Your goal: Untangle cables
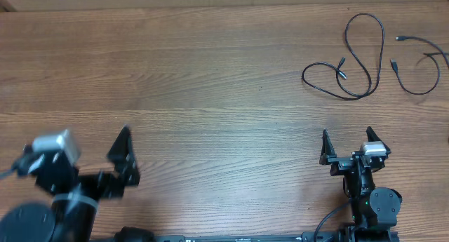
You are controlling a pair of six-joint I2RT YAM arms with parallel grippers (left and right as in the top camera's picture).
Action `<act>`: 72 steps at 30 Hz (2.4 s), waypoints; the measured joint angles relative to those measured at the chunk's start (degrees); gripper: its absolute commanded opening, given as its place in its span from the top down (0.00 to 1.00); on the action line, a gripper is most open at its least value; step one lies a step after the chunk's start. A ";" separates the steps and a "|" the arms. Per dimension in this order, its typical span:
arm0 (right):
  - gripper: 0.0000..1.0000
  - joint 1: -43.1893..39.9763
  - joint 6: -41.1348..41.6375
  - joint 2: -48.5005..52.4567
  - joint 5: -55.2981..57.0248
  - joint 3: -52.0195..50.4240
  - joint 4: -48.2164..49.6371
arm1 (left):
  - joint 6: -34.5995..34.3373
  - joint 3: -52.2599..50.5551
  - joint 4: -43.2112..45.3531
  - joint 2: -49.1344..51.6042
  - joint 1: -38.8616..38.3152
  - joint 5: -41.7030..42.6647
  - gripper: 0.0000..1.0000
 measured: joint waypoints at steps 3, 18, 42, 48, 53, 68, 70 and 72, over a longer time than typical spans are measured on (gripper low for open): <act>0.00 0.02 0.02 0.00 -0.02 0.00 0.02 | 0.00 0.02 -3.65 -2.29 0.00 -1.09 0.00; 0.00 0.02 0.04 0.00 -0.02 0.00 0.04 | 0.20 -0.07 -26.67 -2.75 0.00 -2.21 0.01; 0.00 0.00 0.00 0.00 0.00 0.00 0.00 | 0.20 0.09 -29.31 -32.02 3.10 -2.45 0.01; 0.00 0.00 0.02 0.00 -0.02 0.00 0.02 | 0.20 0.55 -29.73 -32.79 4.04 -2.51 0.00; 0.00 0.00 0.04 0.00 0.00 0.00 0.02 | 0.20 0.55 -29.68 -32.79 5.86 -2.60 0.00; 0.00 0.00 0.00 0.00 -0.04 0.00 0.00 | 0.20 0.55 -29.38 -32.79 6.10 -2.58 0.00; 0.00 0.00 0.04 0.00 -0.02 0.00 0.04 | 0.20 0.55 -29.11 -32.79 6.10 -2.58 0.00; 0.00 0.00 0.02 0.00 -0.02 0.00 0.02 | 0.20 0.55 -29.07 -32.79 6.10 -2.58 0.00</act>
